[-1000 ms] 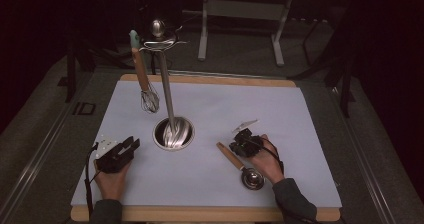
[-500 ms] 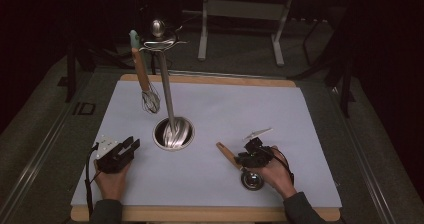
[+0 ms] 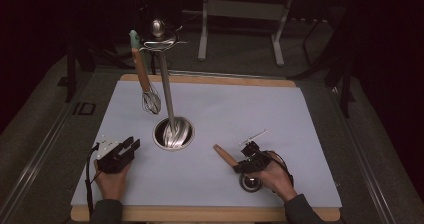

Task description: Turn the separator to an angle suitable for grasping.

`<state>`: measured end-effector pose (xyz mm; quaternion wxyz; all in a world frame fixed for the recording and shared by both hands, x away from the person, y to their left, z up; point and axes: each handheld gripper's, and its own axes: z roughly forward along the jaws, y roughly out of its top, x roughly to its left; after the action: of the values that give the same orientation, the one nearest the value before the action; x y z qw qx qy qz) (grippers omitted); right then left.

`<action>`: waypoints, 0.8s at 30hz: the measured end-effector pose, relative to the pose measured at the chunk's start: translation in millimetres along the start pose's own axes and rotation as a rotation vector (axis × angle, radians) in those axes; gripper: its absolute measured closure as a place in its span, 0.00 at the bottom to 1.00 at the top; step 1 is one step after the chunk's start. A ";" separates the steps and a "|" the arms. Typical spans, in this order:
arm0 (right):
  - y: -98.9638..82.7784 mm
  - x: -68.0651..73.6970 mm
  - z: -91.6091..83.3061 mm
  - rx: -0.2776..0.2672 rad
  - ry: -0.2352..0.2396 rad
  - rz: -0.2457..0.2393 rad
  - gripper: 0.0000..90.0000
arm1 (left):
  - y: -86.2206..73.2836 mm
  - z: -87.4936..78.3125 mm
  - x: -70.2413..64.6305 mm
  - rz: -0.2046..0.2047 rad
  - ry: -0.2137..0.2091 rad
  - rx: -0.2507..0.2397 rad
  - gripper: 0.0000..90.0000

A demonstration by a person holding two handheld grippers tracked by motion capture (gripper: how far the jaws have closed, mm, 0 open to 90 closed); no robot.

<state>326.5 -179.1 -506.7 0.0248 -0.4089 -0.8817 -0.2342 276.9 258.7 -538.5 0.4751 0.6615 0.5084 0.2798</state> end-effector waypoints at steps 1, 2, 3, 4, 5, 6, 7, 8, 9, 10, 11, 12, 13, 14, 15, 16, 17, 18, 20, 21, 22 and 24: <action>0.5 -0.2 0.2 0.004 0.001 0.003 0.77 | 0.0 0.1 -0.1 0.001 0.000 0.001 0.76; 0.8 0.3 0.4 0.008 -0.002 0.005 0.77 | 0.0 0.1 -0.1 0.001 0.000 0.000 0.76; 1.1 1.4 0.8 0.008 -0.009 0.008 0.77 | 0.0 0.2 -0.1 0.001 0.001 0.001 0.76; 1.4 2.5 1.0 0.011 -0.020 -0.003 0.77 | 0.0 0.3 -0.2 0.001 0.001 0.001 0.76; 1.9 4.4 1.2 0.013 -0.030 -0.003 0.77 | 0.0 0.2 -0.2 0.001 0.001 0.001 0.76; 2.5 5.4 1.1 0.019 -0.035 -0.005 0.77 | 0.0 0.1 -0.2 0.000 0.001 0.000 0.75; 3.2 5.3 1.0 0.022 -0.033 -0.001 0.78 | 0.0 -0.1 0.0 -0.001 0.001 -0.001 0.75; 3.5 4.4 1.1 0.017 -0.024 0.004 0.78 | 0.0 -0.2 0.2 -0.003 0.000 -0.002 0.75; 3.8 3.3 0.9 0.010 -0.008 0.014 0.79 | -0.1 -0.2 0.3 -0.005 0.000 -0.003 0.75; 4.2 2.8 1.4 0.002 0.000 0.022 0.79 | 0.0 -0.1 0.4 -0.005 0.000 -0.004 0.75; 4.4 2.4 1.8 -0.007 0.002 0.023 0.79 | -0.1 -0.1 0.4 -0.005 0.000 -0.004 0.75; 5.0 2.7 2.3 -0.008 0.004 0.025 0.79 | -0.1 -0.2 0.5 -0.006 0.000 -0.004 0.75; 5.9 2.7 2.9 -0.010 0.010 0.017 0.79 | 0.0 -0.2 0.6 -0.006 0.000 -0.005 0.75; 6.8 3.3 3.4 -0.009 0.012 0.013 0.79 | 0.0 -0.2 0.6 -0.006 0.000 -0.005 0.75; 7.8 4.2 3.9 -0.008 0.013 0.004 0.79 | 0.0 -0.3 0.6 -0.006 0.000 -0.005 0.75; 8.7 5.6 4.3 -0.010 0.012 0.001 0.79 | 0.0 -0.5 0.6 -0.006 0.000 -0.005 0.75; 9.9 7.3 4.5 -0.014 0.013 -0.003 0.79 | 0.0 -0.6 0.7 -0.006 0.000 -0.005 0.75; 10.9 8.8 4.3 -0.014 0.015 -0.013 0.79 | 0.0 -0.7 0.8 -0.006 0.000 -0.004 0.75; 13.4 12.8 3.4 -0.018 0.019 -0.020 0.79 | -0.1 -0.8 1.0 -0.007 -0.001 -0.005 0.75; 13.4 12.8 3.4 -0.018 0.019 -0.020 0.79 | -0.1 -0.8 1.0 -0.007 -0.001 -0.005 0.75; 14.6 14.1 3.3 -0.023 0.019 -0.027 0.79 | -0.1 -0.8 1.0 -0.007 -0.001 -0.005 0.75; 17.9 16.2 3.0 -0.024 0.008 -0.044 0.79 | -0.1 -0.8 1.0 -0.008 -0.001 -0.006 0.75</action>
<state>329.3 -156.3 -498.6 0.0181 -0.3885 -0.8876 -0.2468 276.5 259.9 -538.4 0.4785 0.6581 0.5100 0.2792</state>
